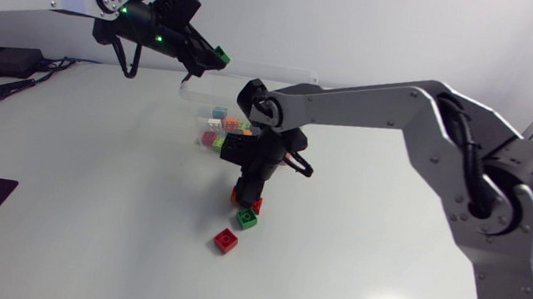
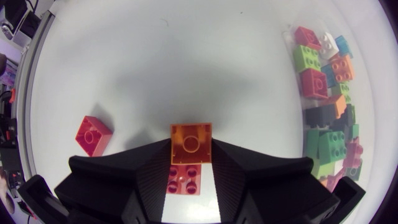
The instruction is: Place the duplo bricks in the container
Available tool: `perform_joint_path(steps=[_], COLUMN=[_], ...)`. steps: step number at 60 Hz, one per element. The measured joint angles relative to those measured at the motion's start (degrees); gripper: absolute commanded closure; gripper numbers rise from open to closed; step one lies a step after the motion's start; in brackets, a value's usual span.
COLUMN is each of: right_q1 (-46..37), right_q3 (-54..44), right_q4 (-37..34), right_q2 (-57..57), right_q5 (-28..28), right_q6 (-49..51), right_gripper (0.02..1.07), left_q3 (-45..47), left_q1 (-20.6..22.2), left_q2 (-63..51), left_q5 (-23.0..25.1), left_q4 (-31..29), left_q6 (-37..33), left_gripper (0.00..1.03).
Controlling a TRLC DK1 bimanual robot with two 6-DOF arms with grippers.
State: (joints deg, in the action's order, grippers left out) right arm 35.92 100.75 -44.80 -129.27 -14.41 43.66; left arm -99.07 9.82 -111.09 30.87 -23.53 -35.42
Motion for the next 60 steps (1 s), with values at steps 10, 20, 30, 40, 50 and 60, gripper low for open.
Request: perform_joint_path(steps=[10,20,30,40,50,60], right_q1=[-1.57,-1.99,-2.73,-5.11,-7.45,-9.92], right_q3=[-5.81,-9.86,-10.88,-10.88,-10.71,-7.3], right_q4=[2.12,4.15,5.92,10.45,16.17,18.29], right_q2=[8.68,17.35,22.56,26.6,28.02,27.19], right_q5=[-0.83,-1.42,-2.1,-2.05,-2.05,-1.81], right_q6=[-1.51,-3.63,-6.29,-10.51,-15.3,-19.78], right_gripper=[0.85,0.85,0.85,0.85,0.85,0.85], left_q3=[-3.54,-8.55,-10.08,-4.59,6.82,17.79], left_q1=[1.33,2.45,4.15,5.6,5.57,5.57], left_q2=[-4.22,-9.77,-12.13,-9.55,-1.01,9.75], left_q5=[-4.76,-10.93,-16.96,-20.9,-23.37,-23.91], left_q4=[4.5,5.55,5.64,9.29,8.39,4.87], left_q6=[6.16,11.37,14.1,15.96,16.39,16.41], left_gripper=[0.68,0.44,0.05,0.05,0.05,0.05])
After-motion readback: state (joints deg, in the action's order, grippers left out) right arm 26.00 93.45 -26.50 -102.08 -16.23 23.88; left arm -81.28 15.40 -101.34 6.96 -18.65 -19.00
